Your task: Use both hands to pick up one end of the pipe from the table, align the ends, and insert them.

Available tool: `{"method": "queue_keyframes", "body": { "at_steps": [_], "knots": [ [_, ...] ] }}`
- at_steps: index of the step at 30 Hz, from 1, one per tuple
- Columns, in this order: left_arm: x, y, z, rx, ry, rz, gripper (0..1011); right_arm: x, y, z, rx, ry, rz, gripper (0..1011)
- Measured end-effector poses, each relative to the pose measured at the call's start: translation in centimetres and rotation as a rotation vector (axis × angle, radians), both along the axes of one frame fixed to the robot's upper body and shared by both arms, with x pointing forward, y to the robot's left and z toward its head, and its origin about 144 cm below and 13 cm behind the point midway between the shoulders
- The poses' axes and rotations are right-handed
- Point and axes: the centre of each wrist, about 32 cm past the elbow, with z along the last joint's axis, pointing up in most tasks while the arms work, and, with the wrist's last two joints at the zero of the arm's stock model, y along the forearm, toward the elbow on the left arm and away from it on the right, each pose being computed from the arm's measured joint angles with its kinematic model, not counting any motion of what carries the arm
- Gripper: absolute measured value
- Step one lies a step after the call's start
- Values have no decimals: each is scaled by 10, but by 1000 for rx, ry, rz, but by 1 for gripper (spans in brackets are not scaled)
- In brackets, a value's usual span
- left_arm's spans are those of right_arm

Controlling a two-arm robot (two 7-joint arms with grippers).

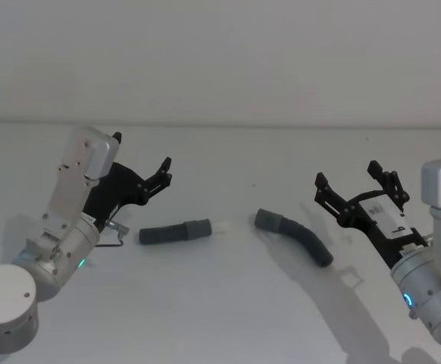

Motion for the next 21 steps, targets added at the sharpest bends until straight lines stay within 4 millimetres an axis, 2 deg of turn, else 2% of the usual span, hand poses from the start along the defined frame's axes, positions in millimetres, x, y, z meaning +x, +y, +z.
{"method": "queue_keyframes", "body": {
  "at_steps": [21],
  "knots": [
    [0,0,0,0,0,0,1000,0,0,0,0,0,0,1000]
  ]
}}
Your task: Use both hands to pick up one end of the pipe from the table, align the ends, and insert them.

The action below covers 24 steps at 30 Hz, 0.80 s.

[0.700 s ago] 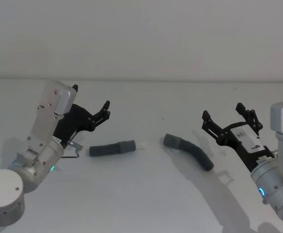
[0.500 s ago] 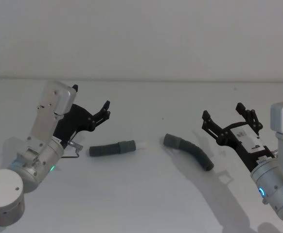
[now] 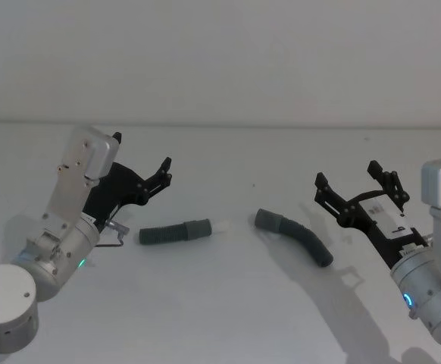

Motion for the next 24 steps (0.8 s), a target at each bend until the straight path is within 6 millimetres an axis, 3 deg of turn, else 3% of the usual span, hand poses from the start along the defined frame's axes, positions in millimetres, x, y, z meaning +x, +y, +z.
{"method": "queue_keyframes", "body": {
  "at_steps": [24],
  "knots": [
    [0,0,0,0,0,0,1000,0,0,0,0,0,0,1000]
  ]
}}
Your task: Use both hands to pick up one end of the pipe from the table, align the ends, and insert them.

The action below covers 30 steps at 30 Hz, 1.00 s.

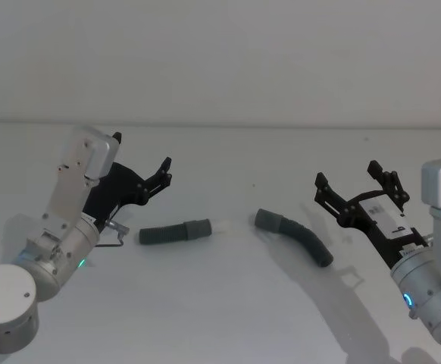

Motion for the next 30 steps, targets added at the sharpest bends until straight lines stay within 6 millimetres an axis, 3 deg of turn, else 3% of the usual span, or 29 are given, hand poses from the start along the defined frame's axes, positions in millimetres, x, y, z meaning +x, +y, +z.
{"method": "queue_keyframes", "body": {
  "at_steps": [15,30],
  "knots": [
    [9,1,4,-4,12,-35,1000,5,-2,-1,-4,3,17,1000],
    [41,7,12,19,66,-204,1000,44,-21,1,-59,39,184,1000]
  ]
}}
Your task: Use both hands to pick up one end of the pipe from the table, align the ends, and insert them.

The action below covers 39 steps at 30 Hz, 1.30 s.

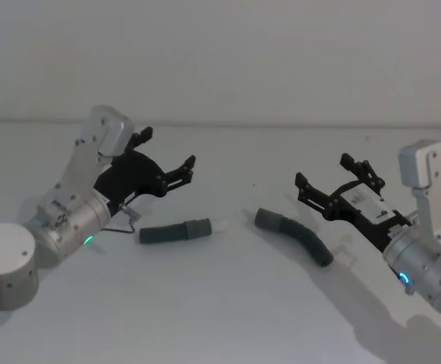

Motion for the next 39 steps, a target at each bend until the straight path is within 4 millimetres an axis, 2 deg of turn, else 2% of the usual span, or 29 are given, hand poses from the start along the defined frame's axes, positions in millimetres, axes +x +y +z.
{"method": "queue_keyframes", "body": {
  "at_steps": [14,22,31,32,39],
  "knots": [
    [37,10,9,71,73,-220,1000,48,-30,9,-104,80,211,1000],
    [60,16,11,120,135,-340,1000,75,-50,5,-150,153,303,1000],
    [92,24,11,179,232,-490,1000,89,-61,3,-163,194,342,1000],
    [100,27,11,196,261,-536,1000,91,-63,3,-164,199,348,1000],
    [117,37,9,240,330,-632,1000,93,-67,3,-160,210,354,1000]
  ]
}}
